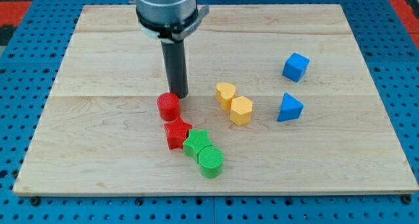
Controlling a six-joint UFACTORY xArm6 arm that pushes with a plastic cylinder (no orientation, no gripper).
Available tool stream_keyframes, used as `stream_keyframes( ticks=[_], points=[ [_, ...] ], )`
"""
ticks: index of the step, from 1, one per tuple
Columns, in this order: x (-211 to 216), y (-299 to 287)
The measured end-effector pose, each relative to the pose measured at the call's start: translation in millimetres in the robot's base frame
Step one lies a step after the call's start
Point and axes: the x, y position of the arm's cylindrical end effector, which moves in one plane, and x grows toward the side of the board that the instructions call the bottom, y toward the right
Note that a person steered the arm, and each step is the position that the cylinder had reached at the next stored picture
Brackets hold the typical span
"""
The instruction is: Push yellow hexagon into left side of blue triangle
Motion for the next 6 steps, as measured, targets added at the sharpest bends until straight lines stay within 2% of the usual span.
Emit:
stream_keyframes(
  ticks=[3,5,6],
  points=[
    [61.7,131.2],
    [52.1,221.7],
    [69.6,247.6]
  ],
)
